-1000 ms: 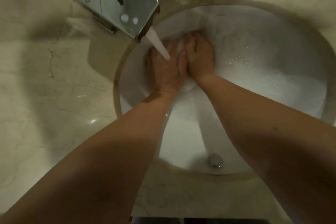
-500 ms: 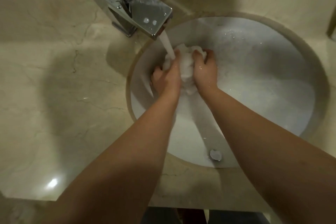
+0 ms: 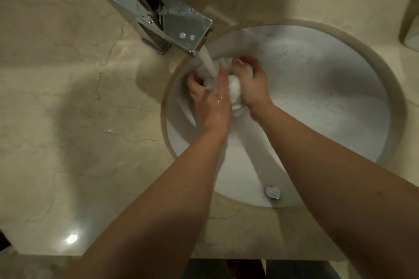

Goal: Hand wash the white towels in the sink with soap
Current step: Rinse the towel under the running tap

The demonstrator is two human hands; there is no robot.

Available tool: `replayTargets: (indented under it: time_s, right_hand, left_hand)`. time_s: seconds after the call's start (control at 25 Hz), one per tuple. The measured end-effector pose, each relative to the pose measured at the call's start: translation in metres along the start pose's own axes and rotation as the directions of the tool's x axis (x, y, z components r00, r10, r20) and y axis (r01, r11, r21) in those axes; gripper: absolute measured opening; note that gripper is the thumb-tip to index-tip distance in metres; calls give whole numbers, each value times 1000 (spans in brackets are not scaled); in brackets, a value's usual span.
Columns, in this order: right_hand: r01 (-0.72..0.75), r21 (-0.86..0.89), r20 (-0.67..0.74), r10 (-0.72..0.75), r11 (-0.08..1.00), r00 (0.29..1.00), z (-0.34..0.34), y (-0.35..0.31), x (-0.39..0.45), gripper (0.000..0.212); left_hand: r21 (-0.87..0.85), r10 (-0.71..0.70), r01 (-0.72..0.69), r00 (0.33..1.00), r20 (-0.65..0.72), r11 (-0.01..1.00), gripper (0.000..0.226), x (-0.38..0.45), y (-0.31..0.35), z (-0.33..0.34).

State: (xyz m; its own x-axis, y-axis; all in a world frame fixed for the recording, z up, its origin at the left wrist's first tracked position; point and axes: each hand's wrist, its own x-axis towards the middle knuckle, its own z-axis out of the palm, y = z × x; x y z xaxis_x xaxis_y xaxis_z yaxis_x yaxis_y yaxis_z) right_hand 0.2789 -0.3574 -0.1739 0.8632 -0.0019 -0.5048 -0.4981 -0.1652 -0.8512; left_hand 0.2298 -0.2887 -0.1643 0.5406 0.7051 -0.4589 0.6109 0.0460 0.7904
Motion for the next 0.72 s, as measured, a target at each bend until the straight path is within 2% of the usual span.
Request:
replayTargets:
  time_s: [0.08,0.2,0.36,0.48,0.56,0.64,0.72]
  right_hand:
    - [-7,10,23,7,1000,1000,0,1,3,19]
    - [-27,47,-4,27,999,1000,1,7,6,27]
    - [-62,107,-26,65,992,998,1,11,9,33]
    - [-68,127,-42,74,990,996,-4,13,8,26]
    - [-57,160,-60,67,985,996,-5,11,3,21]
    - [-46,192,-75,61,980,995,-2,10,-2,24]
    - [-27,196,-84,44,980,996,2,13,-6,28]
  left_hand:
    - [-23,-14,12,997,-80,1000,67,0,-7,3]
    - [-51,-7,-2,982,-189,999,65,6,-13,8]
    - [12,-94,96,989,-111,995,60,6,-7,16]
    - [60,50,-46,996,-69,997,51,6,-13,16]
    - [3,47,-47,999,-11,999,40,8,-14,13]
    - [-23,63,-63,998,11,998,45,9,-9,6]
    - [-25,157,-157,987,20,987,51,12,-5,0]
